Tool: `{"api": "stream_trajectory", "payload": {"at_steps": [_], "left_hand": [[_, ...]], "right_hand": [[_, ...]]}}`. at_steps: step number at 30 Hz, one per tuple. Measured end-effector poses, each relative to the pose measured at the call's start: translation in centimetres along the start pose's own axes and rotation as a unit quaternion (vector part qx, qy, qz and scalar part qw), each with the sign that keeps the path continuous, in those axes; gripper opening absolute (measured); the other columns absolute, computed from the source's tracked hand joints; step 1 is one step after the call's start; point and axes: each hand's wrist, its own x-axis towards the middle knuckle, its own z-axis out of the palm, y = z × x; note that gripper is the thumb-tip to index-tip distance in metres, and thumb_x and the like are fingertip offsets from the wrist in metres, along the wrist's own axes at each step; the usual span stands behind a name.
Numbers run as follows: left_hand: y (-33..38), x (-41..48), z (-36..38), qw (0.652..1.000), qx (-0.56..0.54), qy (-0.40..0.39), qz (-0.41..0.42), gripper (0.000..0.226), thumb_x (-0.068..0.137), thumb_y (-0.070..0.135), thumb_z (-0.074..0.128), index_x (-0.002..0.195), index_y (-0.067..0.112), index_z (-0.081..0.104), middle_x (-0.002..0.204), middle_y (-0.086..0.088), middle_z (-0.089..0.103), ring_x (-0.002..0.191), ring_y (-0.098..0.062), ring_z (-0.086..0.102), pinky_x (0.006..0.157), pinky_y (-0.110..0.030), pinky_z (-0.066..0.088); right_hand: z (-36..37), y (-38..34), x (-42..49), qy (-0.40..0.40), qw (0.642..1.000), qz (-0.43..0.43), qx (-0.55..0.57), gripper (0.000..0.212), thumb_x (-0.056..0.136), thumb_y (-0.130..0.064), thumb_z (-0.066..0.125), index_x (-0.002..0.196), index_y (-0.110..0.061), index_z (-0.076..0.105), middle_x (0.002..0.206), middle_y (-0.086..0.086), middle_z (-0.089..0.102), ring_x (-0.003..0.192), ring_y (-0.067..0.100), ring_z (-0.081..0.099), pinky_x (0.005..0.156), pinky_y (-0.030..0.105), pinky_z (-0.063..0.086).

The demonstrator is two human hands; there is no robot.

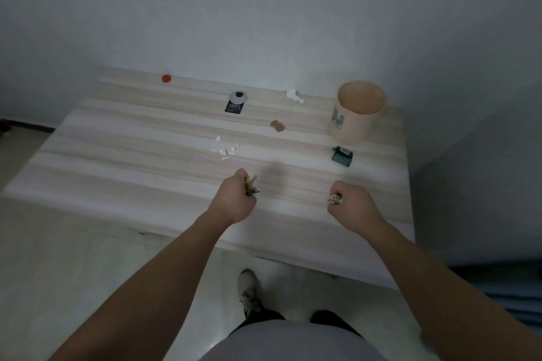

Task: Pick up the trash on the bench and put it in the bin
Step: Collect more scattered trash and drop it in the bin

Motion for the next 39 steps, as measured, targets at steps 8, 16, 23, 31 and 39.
{"api": "stream_trajectory", "payload": {"at_steps": [8,16,23,31,39], "left_hand": [[8.1,-1.8,2.8,0.999,0.013,-0.002,0.045,0.021,0.076,0.004,0.057,0.079,0.015,0.039,0.074,-0.004,0.052,0.064,-0.02,0.052,0.049,-0.03,0.037],[14.1,-0.4,2.5,0.995,0.039,-0.002,0.096,0.018,0.075,0.005,0.055,0.082,0.011,0.04,0.075,-0.01,0.053,0.065,-0.024,0.049,0.049,-0.031,0.033],[17.8,4.5,1.8,0.987,0.053,-0.011,0.152,0.018,0.076,0.005,0.057,0.083,0.009,0.041,0.073,-0.008,0.051,0.063,-0.022,0.048,0.051,-0.033,0.033],[22.7,11.8,0.1,0.971,0.051,-0.041,0.23,0.025,0.08,0.007,0.059,0.082,0.02,0.038,0.069,0.006,0.047,0.063,-0.013,0.045,0.05,-0.025,0.028],[26.9,18.1,1.2,0.962,0.06,-0.063,0.257,0.02,0.081,0.013,0.064,0.083,0.02,0.045,0.075,0.002,0.057,0.068,-0.016,0.055,0.051,-0.025,0.036]], "right_hand": [[-6.1,4.1,-3.1,0.053,0.999,-0.011,0.001,0.007,0.077,-0.013,0.062,0.081,-0.016,0.057,0.074,0.002,0.059,0.069,0.021,0.053,0.057,0.03,0.038],[-11.1,6.0,-3.3,0.106,0.994,0.005,-0.002,0.008,0.075,-0.012,0.062,0.08,-0.015,0.056,0.08,0.005,0.06,0.074,0.025,0.054,0.061,0.032,0.041],[-14.7,6.6,-1.9,0.144,0.988,0.061,-0.005,0.007,0.078,-0.013,0.062,0.084,-0.015,0.058,0.081,0.002,0.058,0.076,0.022,0.053,0.061,0.031,0.04],[-18.7,7.1,1.2,0.211,0.97,0.115,-0.029,0.017,0.077,-0.022,0.065,0.072,-0.018,0.049,0.065,0.0,0.053,0.064,0.023,0.052,0.053,0.029,0.033],[-20.1,8.6,3.4,0.234,0.962,0.136,-0.029,0.028,0.067,-0.045,0.051,0.072,-0.018,0.047,0.062,-0.002,0.05,0.058,0.02,0.045,0.057,0.033,0.04]]}}
